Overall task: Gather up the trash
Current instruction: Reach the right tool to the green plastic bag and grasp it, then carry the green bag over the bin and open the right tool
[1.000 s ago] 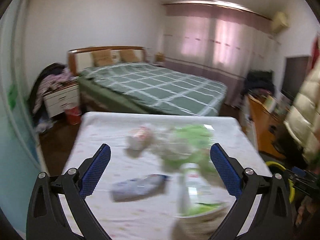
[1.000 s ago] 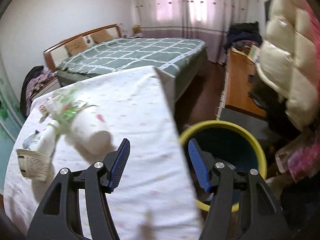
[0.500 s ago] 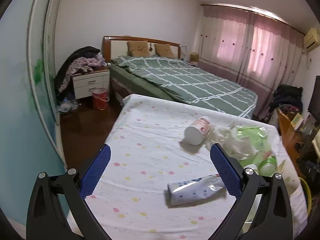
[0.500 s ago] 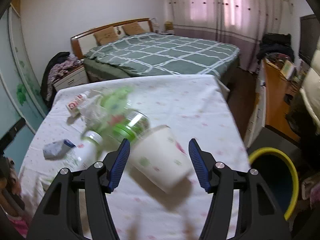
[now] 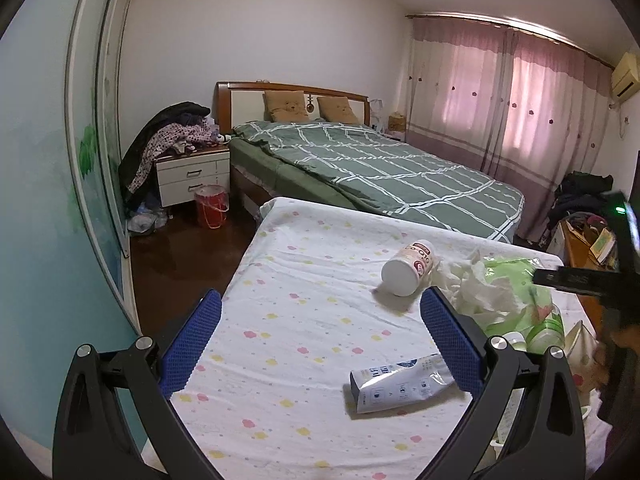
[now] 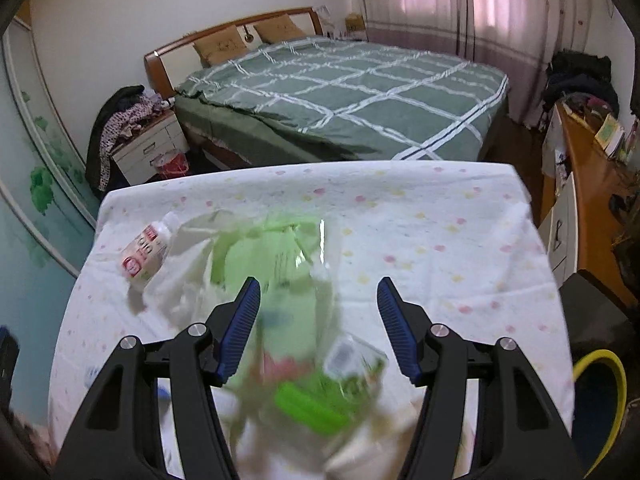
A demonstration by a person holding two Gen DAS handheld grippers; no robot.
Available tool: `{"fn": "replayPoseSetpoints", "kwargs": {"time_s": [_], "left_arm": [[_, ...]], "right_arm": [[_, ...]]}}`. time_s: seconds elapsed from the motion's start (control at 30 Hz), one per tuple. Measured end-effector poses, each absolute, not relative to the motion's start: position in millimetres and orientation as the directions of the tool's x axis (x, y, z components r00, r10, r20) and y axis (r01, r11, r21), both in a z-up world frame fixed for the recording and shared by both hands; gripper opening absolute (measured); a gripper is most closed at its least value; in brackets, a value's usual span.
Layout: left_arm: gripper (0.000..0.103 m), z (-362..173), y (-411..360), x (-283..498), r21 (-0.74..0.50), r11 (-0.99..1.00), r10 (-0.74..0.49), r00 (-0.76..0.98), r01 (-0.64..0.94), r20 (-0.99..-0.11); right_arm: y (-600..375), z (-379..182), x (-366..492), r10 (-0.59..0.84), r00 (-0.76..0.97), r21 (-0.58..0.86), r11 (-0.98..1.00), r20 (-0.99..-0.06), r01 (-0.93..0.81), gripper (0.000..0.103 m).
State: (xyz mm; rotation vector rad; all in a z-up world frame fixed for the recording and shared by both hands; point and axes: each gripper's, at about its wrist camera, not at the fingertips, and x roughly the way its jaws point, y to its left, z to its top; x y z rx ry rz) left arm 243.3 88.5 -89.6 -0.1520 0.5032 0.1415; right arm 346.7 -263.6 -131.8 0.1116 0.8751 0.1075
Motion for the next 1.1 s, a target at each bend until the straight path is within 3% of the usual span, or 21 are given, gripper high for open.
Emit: {"fn": "replayPoseSetpoints", "kwargs": {"time_s": [0.1, 0.3, 0.33, 0.8, 1.1], "left_arm": [[0.098, -89, 86, 242, -0.105, 0.981, 0.093, 0.866, -0.165, -0.492], [0.098, -90, 83, 242, -0.103, 0.983, 0.084, 0.866, -0.154, -0.493], [0.098, -90, 83, 242, -0.103, 0.983, 0.083, 0.866, -0.152, -0.493], [0.098, -90, 80, 242, -0.102, 0.985, 0.073, 0.87, -0.14, -0.488], [0.098, -89, 78, 240, -0.095, 0.986, 0.072, 0.873, -0.134, -0.483]], "right_arm": [[-260, -141, 357, 0.177, 0.6, 0.184, 0.982, -0.78, -0.051, 0.057], [-255, -141, 353, 0.19, 0.601, 0.192, 0.98, -0.777, -0.061, 0.018], [-257, -137, 350, 0.192, 0.613, 0.198, 0.978, -0.767, -0.059, 0.016], [-265, -64, 287, 0.089, 0.789, 0.07, 0.996, -0.608, -0.058, 0.013], [-290, -31, 234, 0.117, 0.838, 0.106, 0.992, -0.532, -0.071, 0.013]]}}
